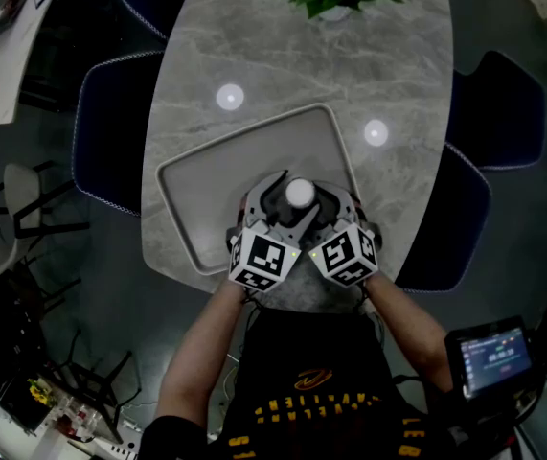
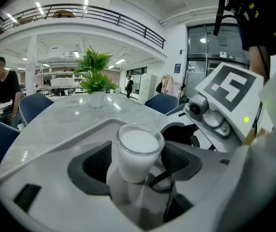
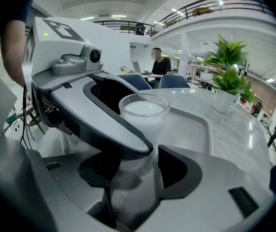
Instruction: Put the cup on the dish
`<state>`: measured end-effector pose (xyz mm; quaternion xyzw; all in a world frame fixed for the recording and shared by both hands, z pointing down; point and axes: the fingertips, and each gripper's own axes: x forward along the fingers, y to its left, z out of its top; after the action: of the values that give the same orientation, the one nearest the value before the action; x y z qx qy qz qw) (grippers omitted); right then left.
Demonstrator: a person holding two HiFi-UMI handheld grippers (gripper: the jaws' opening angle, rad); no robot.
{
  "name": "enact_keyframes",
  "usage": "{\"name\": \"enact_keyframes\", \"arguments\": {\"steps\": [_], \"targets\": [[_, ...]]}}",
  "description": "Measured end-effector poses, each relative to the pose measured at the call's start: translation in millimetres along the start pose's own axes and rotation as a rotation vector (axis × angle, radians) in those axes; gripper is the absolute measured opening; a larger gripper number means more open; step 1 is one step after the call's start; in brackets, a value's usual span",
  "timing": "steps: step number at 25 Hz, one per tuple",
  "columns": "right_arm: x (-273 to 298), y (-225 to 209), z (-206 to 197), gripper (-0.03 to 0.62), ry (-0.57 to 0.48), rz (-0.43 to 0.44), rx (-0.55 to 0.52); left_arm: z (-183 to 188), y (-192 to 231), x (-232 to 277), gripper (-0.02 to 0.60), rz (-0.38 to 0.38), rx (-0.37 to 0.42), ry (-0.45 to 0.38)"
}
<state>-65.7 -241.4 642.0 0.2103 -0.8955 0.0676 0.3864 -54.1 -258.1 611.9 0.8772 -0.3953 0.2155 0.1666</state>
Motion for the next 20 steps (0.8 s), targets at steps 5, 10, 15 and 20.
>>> {"name": "enact_keyframes", "arguments": {"steps": [5,10,15,20], "targets": [[-2,-3,0,0.236,-0.010,-0.008,0.014,0,0,0,0.310,0.008,-0.017,-0.004],[-2,-1,-1,0.236,-0.027,-0.003,0.031,0,-1,-1,0.310,0.021,-0.012,-0.004],[-4,0,-5,0.236,-0.035,-0.009,0.043,-4,-2,-4,0.310,0.045,-0.004,-0.001],[-5,-7,-11,0.236,-0.043,-0.025,0.068,-6,17,-19,0.310,0.097,-0.055,-0.008]]}}
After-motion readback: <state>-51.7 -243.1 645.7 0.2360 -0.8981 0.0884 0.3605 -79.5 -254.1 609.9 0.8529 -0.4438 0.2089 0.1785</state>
